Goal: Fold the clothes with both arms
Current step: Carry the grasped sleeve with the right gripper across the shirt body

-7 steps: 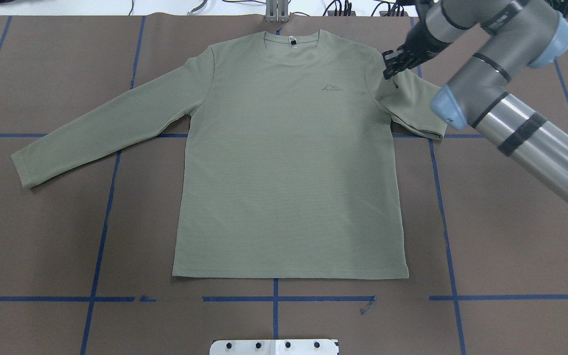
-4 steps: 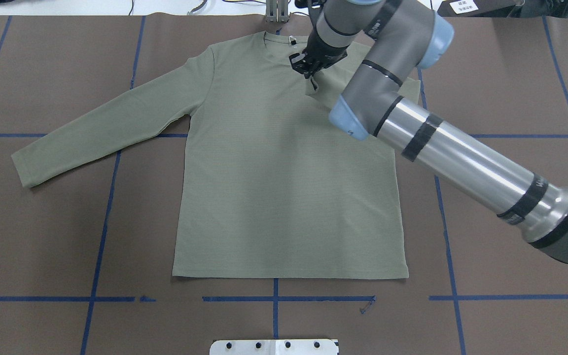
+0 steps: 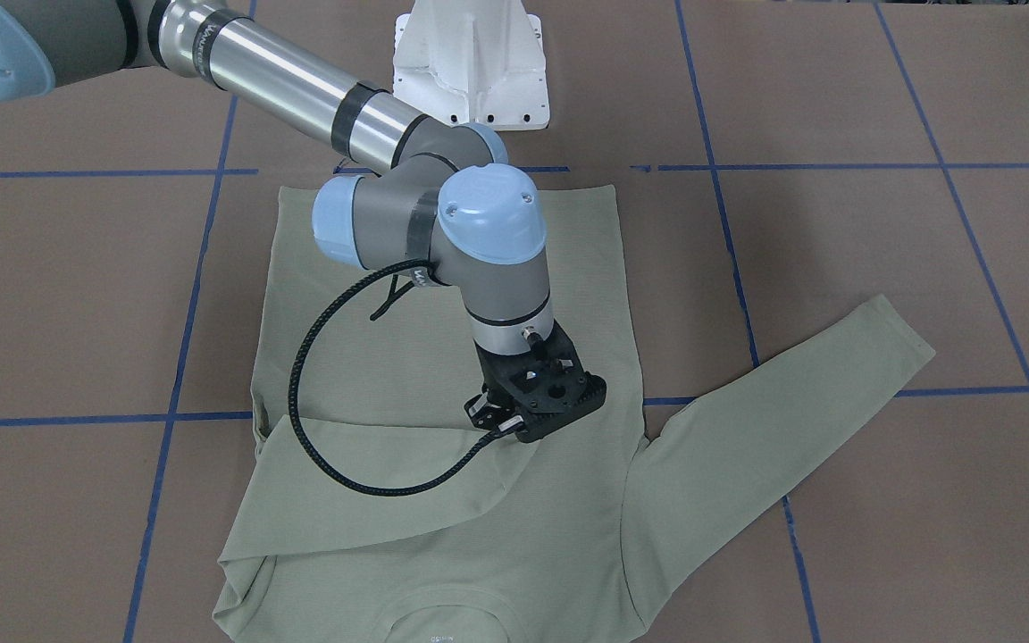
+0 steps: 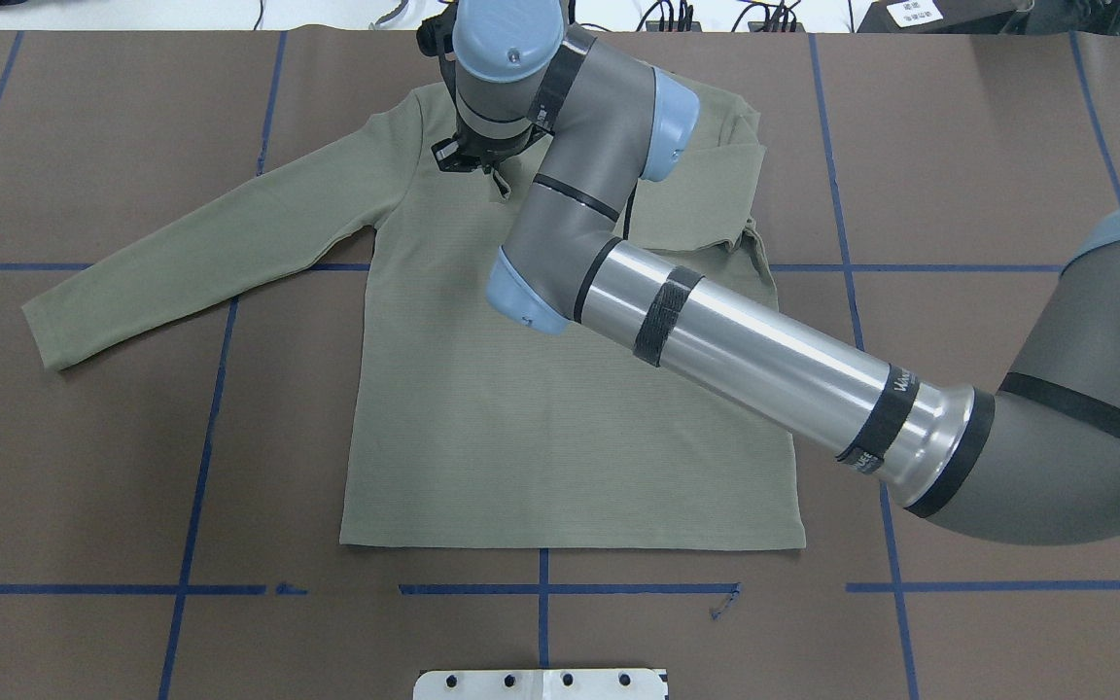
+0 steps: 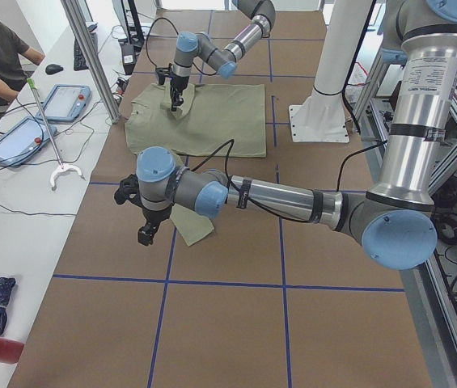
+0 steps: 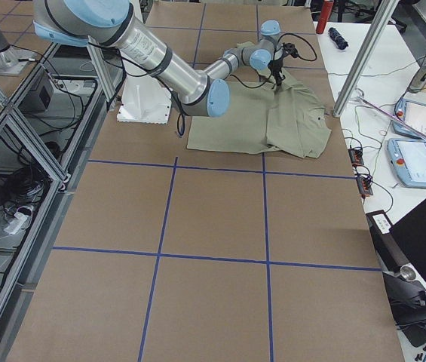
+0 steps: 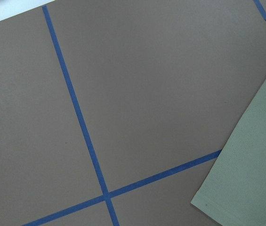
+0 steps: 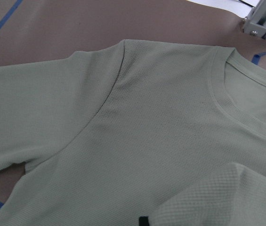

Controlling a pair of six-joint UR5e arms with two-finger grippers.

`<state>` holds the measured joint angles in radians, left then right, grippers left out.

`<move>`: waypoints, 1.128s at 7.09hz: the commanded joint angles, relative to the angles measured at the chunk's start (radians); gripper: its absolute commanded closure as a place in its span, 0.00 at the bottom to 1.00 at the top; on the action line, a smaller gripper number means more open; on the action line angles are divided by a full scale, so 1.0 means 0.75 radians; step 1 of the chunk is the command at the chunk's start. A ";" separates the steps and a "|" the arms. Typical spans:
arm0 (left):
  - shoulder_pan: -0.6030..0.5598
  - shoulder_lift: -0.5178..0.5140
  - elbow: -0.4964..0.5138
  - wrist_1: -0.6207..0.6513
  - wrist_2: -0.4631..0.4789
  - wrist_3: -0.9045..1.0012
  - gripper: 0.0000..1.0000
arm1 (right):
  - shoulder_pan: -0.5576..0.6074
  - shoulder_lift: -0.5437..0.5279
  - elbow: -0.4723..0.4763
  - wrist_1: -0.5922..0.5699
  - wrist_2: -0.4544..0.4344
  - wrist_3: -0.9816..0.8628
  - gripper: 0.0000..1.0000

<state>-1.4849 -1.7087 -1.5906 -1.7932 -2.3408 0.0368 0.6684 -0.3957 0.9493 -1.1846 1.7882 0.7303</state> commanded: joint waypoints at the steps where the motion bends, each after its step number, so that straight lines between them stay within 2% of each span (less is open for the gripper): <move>1: -0.002 0.004 -0.004 -0.002 0.000 -0.002 0.00 | -0.042 0.020 -0.018 0.045 -0.055 0.032 1.00; 4: -0.002 0.004 -0.004 0.000 0.000 -0.002 0.00 | -0.104 0.033 -0.018 0.172 -0.120 0.214 1.00; 7: 0.000 0.004 -0.006 0.000 0.000 -0.004 0.00 | -0.128 0.035 -0.018 0.168 -0.122 0.217 1.00; 8: 0.000 0.002 -0.006 0.000 0.000 -0.004 0.00 | -0.173 0.047 -0.016 0.166 -0.126 0.249 0.96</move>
<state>-1.4850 -1.7067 -1.5950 -1.7932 -2.3408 0.0339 0.5693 -0.3687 0.9358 -1.0582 1.6967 0.8978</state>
